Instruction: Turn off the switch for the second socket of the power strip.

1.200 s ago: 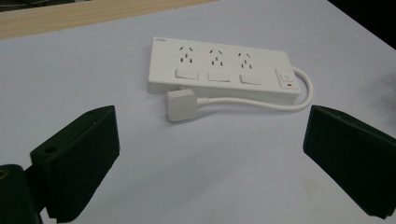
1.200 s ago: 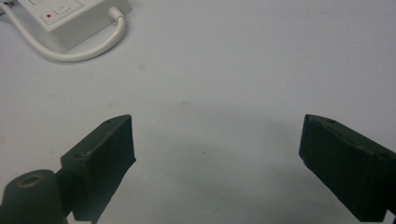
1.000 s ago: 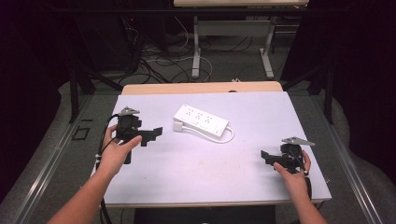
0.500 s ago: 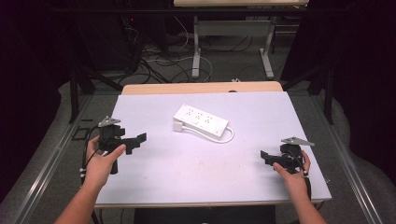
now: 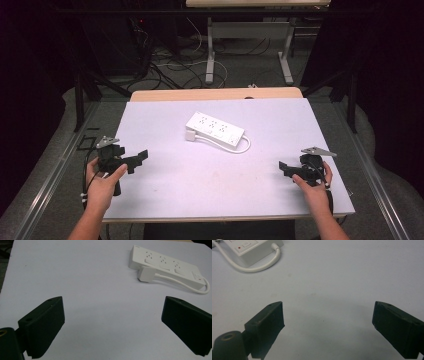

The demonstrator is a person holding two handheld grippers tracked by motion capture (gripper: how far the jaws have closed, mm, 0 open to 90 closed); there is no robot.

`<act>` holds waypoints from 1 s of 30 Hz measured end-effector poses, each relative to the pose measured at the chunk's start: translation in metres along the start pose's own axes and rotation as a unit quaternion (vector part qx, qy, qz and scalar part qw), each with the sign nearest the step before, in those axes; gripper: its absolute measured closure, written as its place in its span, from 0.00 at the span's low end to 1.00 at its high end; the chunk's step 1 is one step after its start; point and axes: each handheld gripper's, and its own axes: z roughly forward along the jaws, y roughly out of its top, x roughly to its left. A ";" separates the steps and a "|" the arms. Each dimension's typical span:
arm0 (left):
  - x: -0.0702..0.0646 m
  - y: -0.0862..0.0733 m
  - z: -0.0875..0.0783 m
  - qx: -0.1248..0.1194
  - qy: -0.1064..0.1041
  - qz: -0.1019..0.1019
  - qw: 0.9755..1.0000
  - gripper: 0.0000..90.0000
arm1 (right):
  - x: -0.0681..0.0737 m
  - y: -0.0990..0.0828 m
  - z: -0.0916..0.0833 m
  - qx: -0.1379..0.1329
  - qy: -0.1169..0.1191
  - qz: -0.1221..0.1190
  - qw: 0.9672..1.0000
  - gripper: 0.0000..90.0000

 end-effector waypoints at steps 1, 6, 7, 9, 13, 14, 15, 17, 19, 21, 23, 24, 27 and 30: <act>0.002 -0.002 0.001 0.000 0.002 0.003 1.000 0.05 | 0.000 0.000 0.000 0.000 0.000 0.000 1.000 0.11; 0.006 -0.012 0.004 0.004 0.007 -0.003 1.000 0.05 | 0.000 0.000 0.000 0.000 0.000 0.000 1.000 0.11; 0.007 -0.015 0.005 0.007 0.007 -0.004 1.000 0.05 | 0.000 0.000 0.000 0.000 0.000 0.000 1.000 0.11; 0.009 -0.020 0.008 0.009 0.008 -0.007 1.000 0.05 | 0.000 0.000 0.000 0.000 0.000 0.000 1.000 0.11; 0.011 -0.026 0.013 0.007 0.017 -0.004 1.000 0.05 | 0.000 0.000 0.000 0.001 0.001 -0.001 1.000 0.11; 0.012 -0.027 0.013 0.012 0.018 -0.002 1.000 0.05 | 0.001 0.000 0.000 0.000 0.001 0.001 1.000 0.11; 0.012 -0.029 0.014 0.010 0.018 -0.004 1.000 0.05 | 0.001 0.000 0.000 0.000 0.002 -0.001 1.000 0.11; 0.014 -0.032 0.016 0.012 0.019 -0.004 1.000 0.05 | 0.001 0.000 0.000 0.000 0.002 -0.001 1.000 0.11; 0.015 -0.035 0.018 0.016 0.024 0.001 1.000 0.05 | 0.000 0.000 0.000 0.000 0.002 0.000 1.000 0.11; 0.016 -0.037 0.020 0.019 0.029 0.006 0.999 0.05 | 0.000 0.000 0.000 0.000 0.002 0.000 1.000 0.11; 0.016 -0.039 0.022 0.018 0.034 0.009 0.999 0.05 | 0.000 0.000 0.000 0.000 0.002 -0.001 1.000 0.11; 0.017 -0.040 0.023 0.022 0.033 0.012 0.999 0.05 | 0.000 0.000 0.000 0.000 0.002 -0.001 1.000 0.11; 0.017 -0.042 0.024 0.021 0.031 0.012 0.999 0.05 | 0.000 0.000 0.000 0.000 0.003 -0.002 1.000 0.11; 0.016 -0.044 0.026 0.023 0.035 0.025 0.999 0.05 | 0.000 0.000 0.000 -0.001 0.002 -0.005 1.000 0.11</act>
